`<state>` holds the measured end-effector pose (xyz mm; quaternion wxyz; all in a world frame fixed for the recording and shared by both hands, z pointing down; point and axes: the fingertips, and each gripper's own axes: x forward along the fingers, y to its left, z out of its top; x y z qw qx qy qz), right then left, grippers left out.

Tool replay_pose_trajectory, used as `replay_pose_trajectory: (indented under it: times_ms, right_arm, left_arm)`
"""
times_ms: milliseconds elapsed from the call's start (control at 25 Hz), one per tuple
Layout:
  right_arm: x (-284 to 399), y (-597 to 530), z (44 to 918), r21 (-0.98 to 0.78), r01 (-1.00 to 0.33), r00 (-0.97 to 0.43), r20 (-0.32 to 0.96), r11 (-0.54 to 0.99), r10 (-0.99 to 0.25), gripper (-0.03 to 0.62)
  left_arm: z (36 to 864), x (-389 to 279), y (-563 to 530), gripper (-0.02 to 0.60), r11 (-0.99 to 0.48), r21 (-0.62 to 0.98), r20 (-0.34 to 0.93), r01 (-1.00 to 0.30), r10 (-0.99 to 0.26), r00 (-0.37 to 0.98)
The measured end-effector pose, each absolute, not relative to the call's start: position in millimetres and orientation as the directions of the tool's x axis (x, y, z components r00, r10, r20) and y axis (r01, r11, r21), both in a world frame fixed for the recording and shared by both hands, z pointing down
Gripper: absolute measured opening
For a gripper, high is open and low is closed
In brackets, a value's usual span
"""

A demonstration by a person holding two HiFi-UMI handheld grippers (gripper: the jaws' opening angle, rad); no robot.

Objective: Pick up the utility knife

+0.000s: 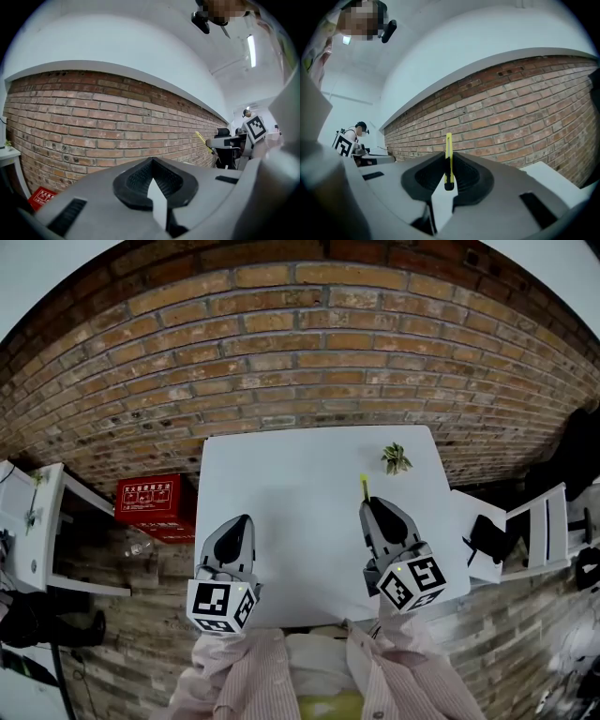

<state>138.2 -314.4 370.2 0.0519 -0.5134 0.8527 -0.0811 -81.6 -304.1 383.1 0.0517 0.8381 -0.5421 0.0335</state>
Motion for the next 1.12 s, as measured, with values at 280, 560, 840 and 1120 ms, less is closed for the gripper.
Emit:
replay_pose_trajectory:
  times_ms: [280,560,840,1120]
  right_arm:
    - [148.2,-310.9,344.6,-0.178,-0.872,-0.452,-0.062,0.455,-0.890,0.054]
    - [152.4,-311.1,333.0,-0.159,-0.872,-0.456,-0.082,0.463,-0.886,0.054]
    - [152.6,-313.5,334.9,-0.144,-0.875,-0.457,-0.072,0.462,-0.887,0.054]
    - [153.6,-314.8,339.7,-0.139,-0.882,-0.447,-0.057,0.450,-0.893,0.054]
  left_arm:
    - [362.1,-87.7,-302.5,-0.009,-0.386,0.020,0.073,-0.922,-0.919,0.387]
    - [354.9,-92.3,-301.5,-0.009,-0.362,0.007,0.060,-0.932,-0.930,0.362]
    - [359.6,-99.3,-302.3,-0.009,-0.329,0.013,0.075,-0.944,-0.941,0.329]
    - [361.3,-102.1,-303.8,-0.009,-0.318,0.016,0.081,-0.948,-0.945,0.318]
